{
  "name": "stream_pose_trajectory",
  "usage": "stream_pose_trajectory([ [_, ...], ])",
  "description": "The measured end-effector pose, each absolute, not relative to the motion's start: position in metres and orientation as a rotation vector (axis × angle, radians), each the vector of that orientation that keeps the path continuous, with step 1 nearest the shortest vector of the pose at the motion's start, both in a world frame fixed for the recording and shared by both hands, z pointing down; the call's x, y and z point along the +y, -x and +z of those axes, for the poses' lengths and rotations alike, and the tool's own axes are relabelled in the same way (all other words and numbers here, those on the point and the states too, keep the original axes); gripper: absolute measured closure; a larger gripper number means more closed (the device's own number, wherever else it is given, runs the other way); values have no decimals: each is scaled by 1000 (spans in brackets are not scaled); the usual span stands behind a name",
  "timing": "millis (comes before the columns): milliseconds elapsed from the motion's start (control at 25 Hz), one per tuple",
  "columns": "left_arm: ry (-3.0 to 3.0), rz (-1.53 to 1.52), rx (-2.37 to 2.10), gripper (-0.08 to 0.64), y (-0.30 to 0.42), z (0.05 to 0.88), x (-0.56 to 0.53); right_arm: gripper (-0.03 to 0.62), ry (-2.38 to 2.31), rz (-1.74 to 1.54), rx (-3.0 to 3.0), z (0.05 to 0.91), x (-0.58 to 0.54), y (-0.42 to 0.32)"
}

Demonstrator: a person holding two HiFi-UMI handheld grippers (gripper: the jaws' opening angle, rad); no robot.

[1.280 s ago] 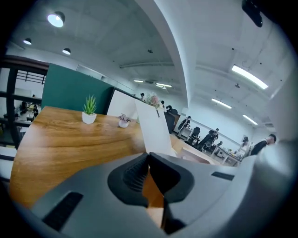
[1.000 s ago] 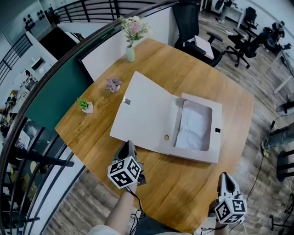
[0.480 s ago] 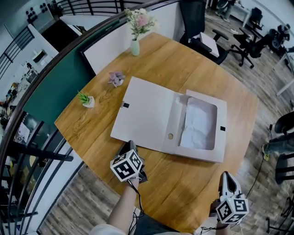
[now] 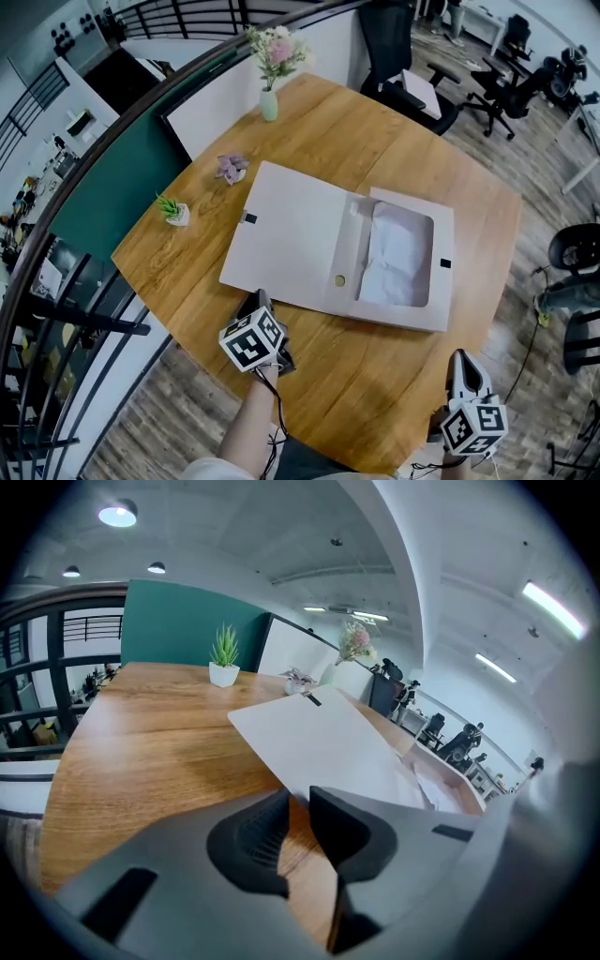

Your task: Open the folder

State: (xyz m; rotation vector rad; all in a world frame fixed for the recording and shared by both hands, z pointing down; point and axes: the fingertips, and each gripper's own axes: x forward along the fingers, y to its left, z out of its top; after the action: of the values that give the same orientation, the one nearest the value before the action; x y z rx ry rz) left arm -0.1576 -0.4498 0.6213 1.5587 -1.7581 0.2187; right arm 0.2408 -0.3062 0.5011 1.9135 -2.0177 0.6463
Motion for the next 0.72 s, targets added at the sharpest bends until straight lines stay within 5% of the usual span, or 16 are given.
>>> stream_pose_trajectory([
  [720, -1639, 154, -1872, 440, 157, 546, -413, 591, -1962, 634, -2119, 476, -288, -263],
])
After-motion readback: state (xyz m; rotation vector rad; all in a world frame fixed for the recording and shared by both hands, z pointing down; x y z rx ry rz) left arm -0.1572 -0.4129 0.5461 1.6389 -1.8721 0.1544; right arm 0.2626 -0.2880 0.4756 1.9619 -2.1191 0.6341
